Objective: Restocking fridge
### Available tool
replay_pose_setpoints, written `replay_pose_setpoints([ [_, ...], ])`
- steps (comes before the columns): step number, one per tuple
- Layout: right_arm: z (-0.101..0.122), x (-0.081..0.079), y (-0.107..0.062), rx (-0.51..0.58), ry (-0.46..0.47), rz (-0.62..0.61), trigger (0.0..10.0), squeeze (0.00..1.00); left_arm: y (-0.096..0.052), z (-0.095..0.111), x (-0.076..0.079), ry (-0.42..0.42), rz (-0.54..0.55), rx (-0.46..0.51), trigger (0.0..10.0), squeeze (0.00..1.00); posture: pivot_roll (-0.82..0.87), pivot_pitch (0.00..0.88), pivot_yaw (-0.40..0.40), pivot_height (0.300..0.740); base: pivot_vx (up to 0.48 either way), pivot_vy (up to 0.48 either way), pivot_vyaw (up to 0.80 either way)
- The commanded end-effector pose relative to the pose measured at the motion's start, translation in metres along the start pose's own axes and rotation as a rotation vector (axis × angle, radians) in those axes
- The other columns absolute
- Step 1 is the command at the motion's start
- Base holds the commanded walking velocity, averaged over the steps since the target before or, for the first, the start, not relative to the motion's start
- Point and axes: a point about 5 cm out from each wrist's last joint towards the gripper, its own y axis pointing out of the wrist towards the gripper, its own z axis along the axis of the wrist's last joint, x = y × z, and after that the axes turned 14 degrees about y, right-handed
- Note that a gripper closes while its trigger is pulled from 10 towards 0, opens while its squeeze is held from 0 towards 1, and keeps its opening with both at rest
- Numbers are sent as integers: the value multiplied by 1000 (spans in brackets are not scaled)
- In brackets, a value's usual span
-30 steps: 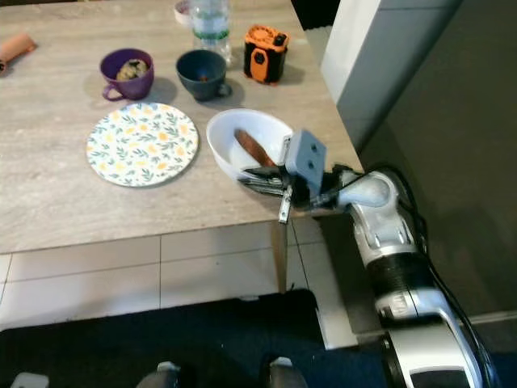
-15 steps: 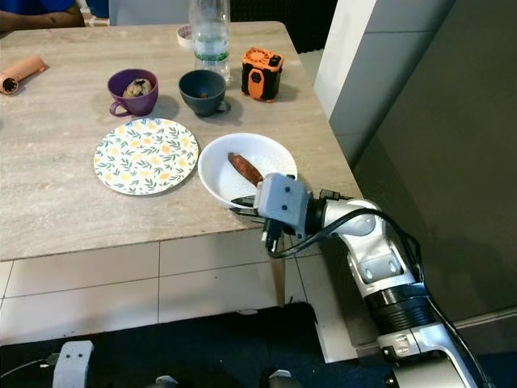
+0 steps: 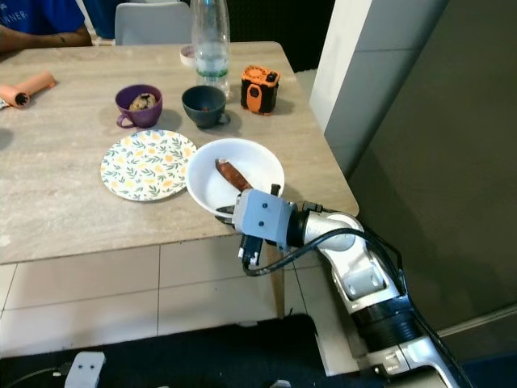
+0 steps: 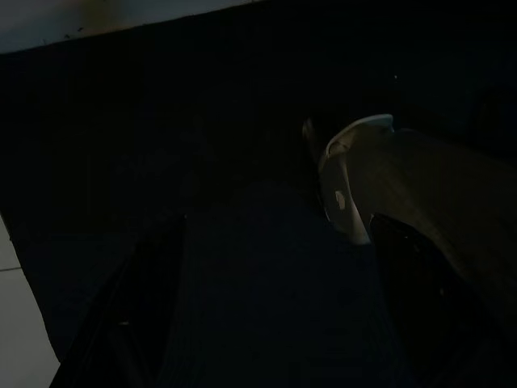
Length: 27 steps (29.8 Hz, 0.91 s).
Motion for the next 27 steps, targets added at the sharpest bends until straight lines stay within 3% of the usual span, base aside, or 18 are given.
replay_pose_setpoints([
  [1,-6,-7,2,-24,5,10,10000,0,-3,-17,11,-2,-29,-60,10000,0,-52,161,-7,740,-371,0,0],
  [14,-19,-18,2,-91,-1,19,10000,0,-3,-18,15,-8,-36,-70,10000,0,-58,153,-11,740,-371,0,0],
  [27,-58,-27,-7,-244,39,-58,10000,0,-2,-17,18,-14,-41,-68,10000,0,-64,139,-28,740,-369,0,0],
])
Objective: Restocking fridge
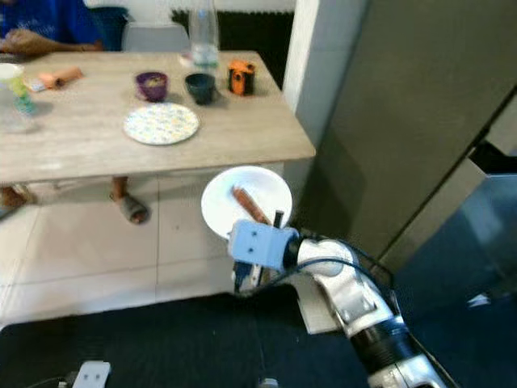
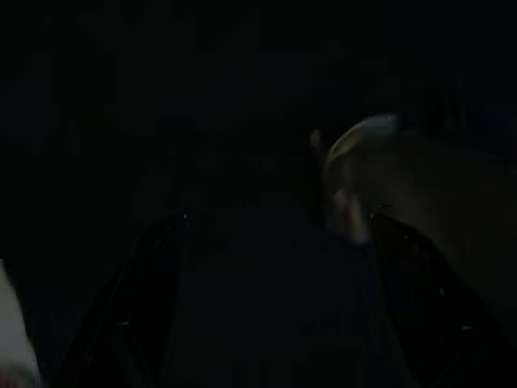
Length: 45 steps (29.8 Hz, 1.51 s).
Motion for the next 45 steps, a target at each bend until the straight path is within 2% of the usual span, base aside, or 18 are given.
replay_pose_setpoints([
  [1,-24,-3,-6,-80,28,-46,10000,0,0,-5,6,3,-17,-19,10000,0,-64,139,-28,740,-296,0,0],
  [3,-42,-4,-8,-126,57,-112,10000,0,0,-5,7,-1,-17,-15,10000,0,-67,135,-33,740,0,0,0],
  [4,-42,-4,-8,-126,57,-112,10000,0,0,-5,7,-1,-17,-15,10000,0,-67,135,-33,740,0,0,0],
  [7,-78,-13,-17,-216,137,-239,10000,0,0,-4,8,-3,-16,-7,10000,0,-69,131,-34,740,0,0,0],
  [10,-87,-16,-20,-242,148,-265,10000,0,0,-4,8,-1,-17,-5,10000,0,-69,131,-34,740,0,0,0],
  [12,-119,-30,-34,-355,179,-386,10000,0,0,-3,7,12,-13,2,10000,0,-68,129,-35,740,0,0,0],
  [13,-119,-30,-34,-355,179,-386,10000,0,0,-3,7,12,-13,2,10000,0,-68,129,-35,740,0,0,0],
  [15,-147,-47,-52,-435,284,-528,10000,0,0,-3,7,20,-10,5,10000,0,-67,131,-34,740,0,0,0],
  [17,-147,-47,-52,-435,284,-528,10000,0,0,-3,7,20,-10,5,10000,0,-67,131,-34,740,0,0,0],
  [19,-165,-63,-66,-491,384,-629,10000,0,-1,-4,6,30,-8,3,10000,0,-68,135,-28,740,0,0,0],
  [20,-165,-63,-66,-491,384,-629,10000,0,-1,-4,6,30,-8,3,10000,0,-68,135,-28,740,0,0,0],
  [23,-193,-99,-91,-628,596,-765,10000,0,-1,-6,7,48,-10,-4,10000,0,-66,133,-24,740,0,0,0],
  [25,-201,-113,-99,-677,681,-808,10000,0,-1,-7,7,58,-13,-5,10000,0,-64,132,-20,740,0,0,0],
  [26,-201,-113,-99,-677,681,-808,10000,0,-1,-7,7,58,-13,-5,10000,0,-64,132,-20,740,0,0,0],
  [33,-212,-143,-114,-790,760,-856,10000,0,-1,-8,8,57,-33,-12,10000,0,-64,126,-12,740,0,-201,0],
  [34,-217,-158,-125,-857,799,-897,10000,0,-1,-6,7,57,-36,-12,10000,0,-63,123,-7,740,0,-458,0],
  [40,-222,-173,-138,-921,841,-938,10000,0,0,-4,7,58,-34,-6,10000,0,-62,123,-6,740,0,-440,0],
  [45,-223,-178,-143,-940,847,-939,10000,0,0,-5,7,49,-24,-9,10000,0,-67,123,-5,740,0,-141,0],
])
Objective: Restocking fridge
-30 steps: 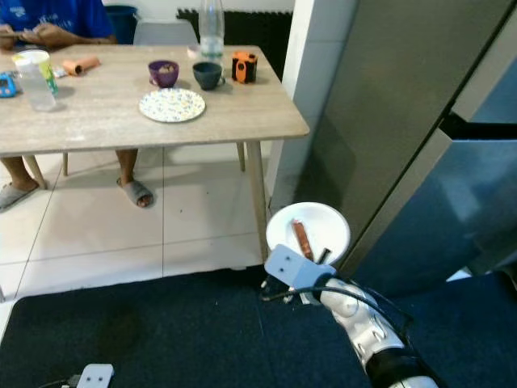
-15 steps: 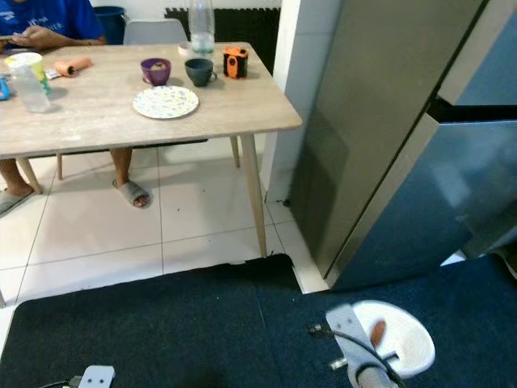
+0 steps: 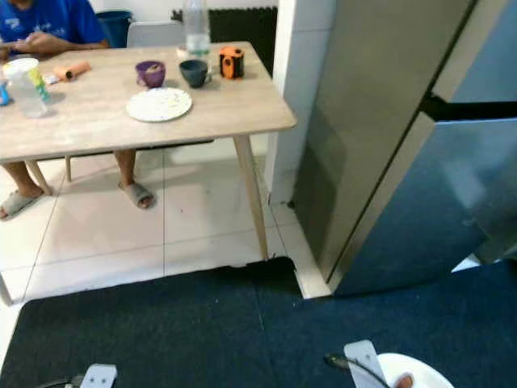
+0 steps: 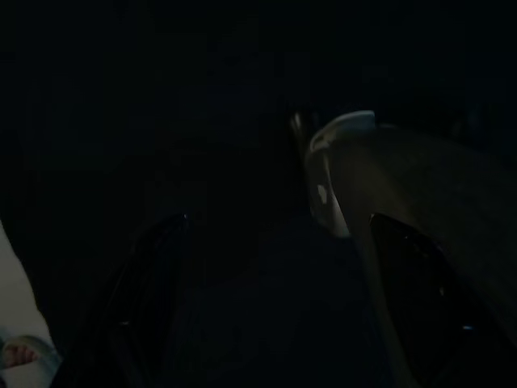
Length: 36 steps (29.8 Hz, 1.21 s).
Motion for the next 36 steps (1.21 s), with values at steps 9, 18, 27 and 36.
replay_pose_setpoints([
  [9,-11,0,-3,-34,12,-15,10000,0,-2,-9,4,-6,-15,-24,10000,0,-67,124,-6,740,0,0,0],
  [18,-10,-2,-3,-30,7,-10,10000,0,-2,-9,6,-18,-39,-19,10000,0,-66,124,-9,740,0,-285,0],
  [27,-10,-3,-3,-27,-3,-3,10000,0,-2,-10,9,-19,-50,-20,10000,0,-70,129,-8,740,0,-437,0],
  [36,-11,-3,-3,-27,-11,-1,10000,0,-2,-9,6,-13,-49,-17,10000,0,-70,122,-7,740,0,-436,0],
])
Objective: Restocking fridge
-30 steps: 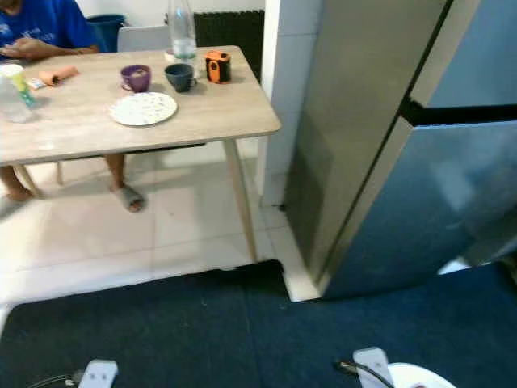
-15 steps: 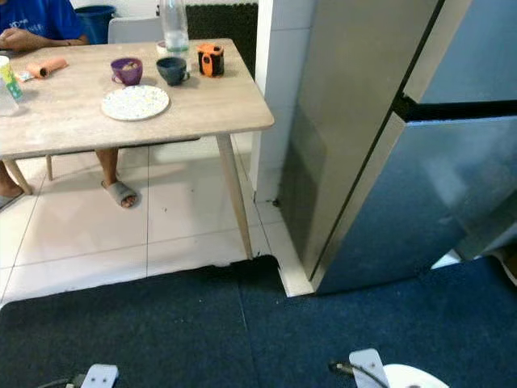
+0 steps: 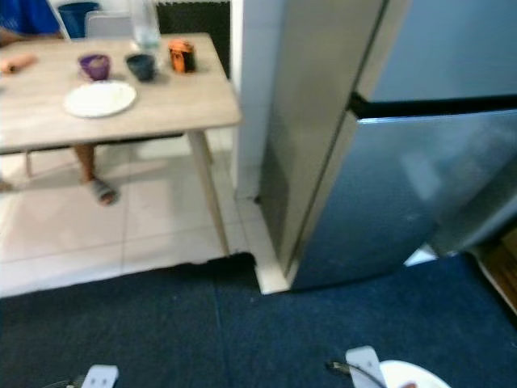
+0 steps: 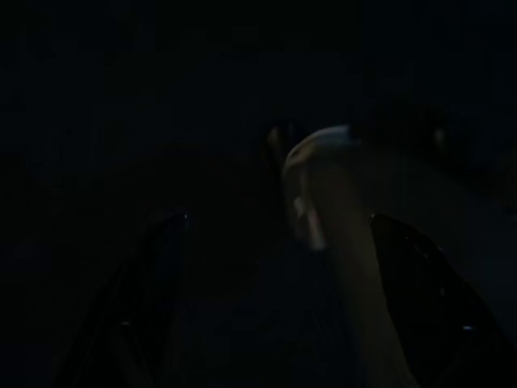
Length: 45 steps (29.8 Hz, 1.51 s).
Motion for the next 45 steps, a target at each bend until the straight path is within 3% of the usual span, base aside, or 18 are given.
replay_pose_setpoints([
  [1,-4,5,-1,-14,0,-15,10000,0,-2,-9,3,-6,-13,-30,10000,0,-70,122,-7,740,0,-435,0],
  [23,-3,4,-1,-9,-2,-12,10000,0,-2,-10,4,-17,-10,-28,10000,0,-72,124,-6,740,0,-421,0],
  [42,-4,4,-1,-12,0,-4,10000,0,-1,-5,2,-85,17,-3,10000,0,-73,125,-6,740,0,0,0],
  [45,-4,3,-1,-12,-1,0,10000,0,-1,-5,3,-53,-1,-10,10000,0,-73,125,-6,740,0,0,0],
])
